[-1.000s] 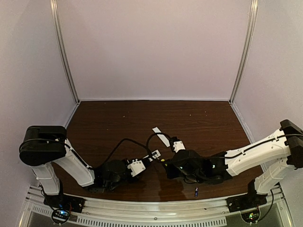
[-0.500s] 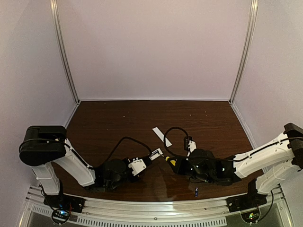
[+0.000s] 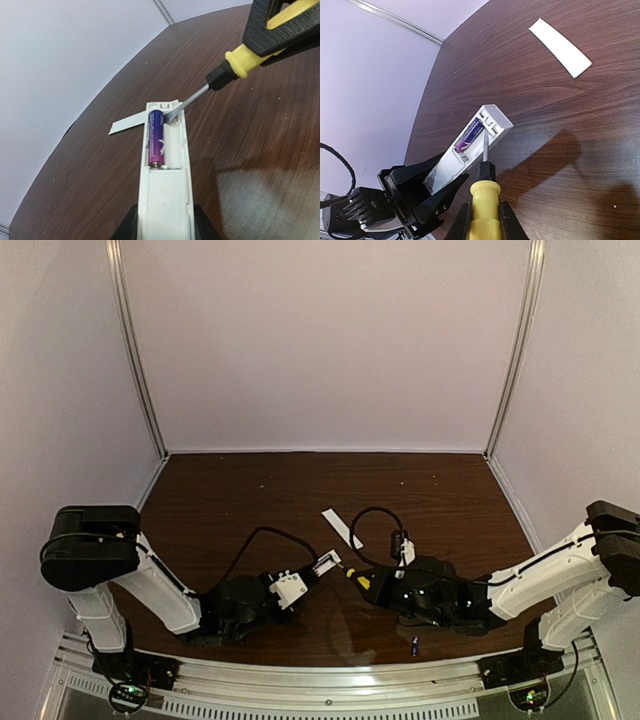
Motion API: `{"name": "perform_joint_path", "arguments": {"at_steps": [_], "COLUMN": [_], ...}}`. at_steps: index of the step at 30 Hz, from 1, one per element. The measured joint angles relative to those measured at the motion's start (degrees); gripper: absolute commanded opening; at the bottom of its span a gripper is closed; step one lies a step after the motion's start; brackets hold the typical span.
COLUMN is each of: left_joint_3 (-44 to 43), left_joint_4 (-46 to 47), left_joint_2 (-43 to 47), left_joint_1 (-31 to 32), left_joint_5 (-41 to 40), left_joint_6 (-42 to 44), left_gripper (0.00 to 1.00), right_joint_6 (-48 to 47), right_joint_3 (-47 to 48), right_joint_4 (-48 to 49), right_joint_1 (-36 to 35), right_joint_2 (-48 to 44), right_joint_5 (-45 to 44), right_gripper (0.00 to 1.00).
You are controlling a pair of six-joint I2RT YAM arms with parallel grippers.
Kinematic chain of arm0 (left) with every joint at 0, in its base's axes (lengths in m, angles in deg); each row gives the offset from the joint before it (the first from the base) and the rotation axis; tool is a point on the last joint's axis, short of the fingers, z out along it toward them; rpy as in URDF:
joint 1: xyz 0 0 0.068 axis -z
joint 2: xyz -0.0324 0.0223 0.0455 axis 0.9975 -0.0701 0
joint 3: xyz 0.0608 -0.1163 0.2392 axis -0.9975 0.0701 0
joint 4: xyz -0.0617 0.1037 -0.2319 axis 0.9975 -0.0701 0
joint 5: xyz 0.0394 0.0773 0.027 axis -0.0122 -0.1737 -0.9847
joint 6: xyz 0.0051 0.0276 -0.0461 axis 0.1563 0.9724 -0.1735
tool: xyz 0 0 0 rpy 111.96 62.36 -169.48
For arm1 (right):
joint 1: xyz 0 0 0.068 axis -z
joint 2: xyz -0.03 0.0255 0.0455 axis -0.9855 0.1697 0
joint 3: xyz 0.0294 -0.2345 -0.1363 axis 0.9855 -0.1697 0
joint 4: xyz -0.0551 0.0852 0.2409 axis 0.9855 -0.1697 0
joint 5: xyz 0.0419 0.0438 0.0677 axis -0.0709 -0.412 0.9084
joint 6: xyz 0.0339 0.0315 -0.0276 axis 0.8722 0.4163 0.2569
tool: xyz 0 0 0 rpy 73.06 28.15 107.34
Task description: Unload the batteries from the remote control
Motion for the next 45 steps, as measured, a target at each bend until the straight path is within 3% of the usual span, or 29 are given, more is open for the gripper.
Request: {"name": "perform_joint_path", "arguments": {"at_steps": [21,45], "left_joint_3": [-0.04,-0.76], "left_joint_4": [-4.74,-5.42], "left_joint_2": [0.0,0.0], "left_joint_1": [-0.33,-0.17], "left_joint_5": [-0.98,-2.14], "left_joint_6": [-0.63,-1.07], "left_gripper": [0.0,0.0], "right_joint_6": [-6.58,-10.62], "right_joint_3": [7.98,10.84], "right_joint_4": [-9.29,-15.8], "right_joint_1": [-0.02,-0.02], "right_joint_2": [5.4,4.37], "right_joint_5": [0.39,1.22], "right_gripper": [0.0,0.0]}}
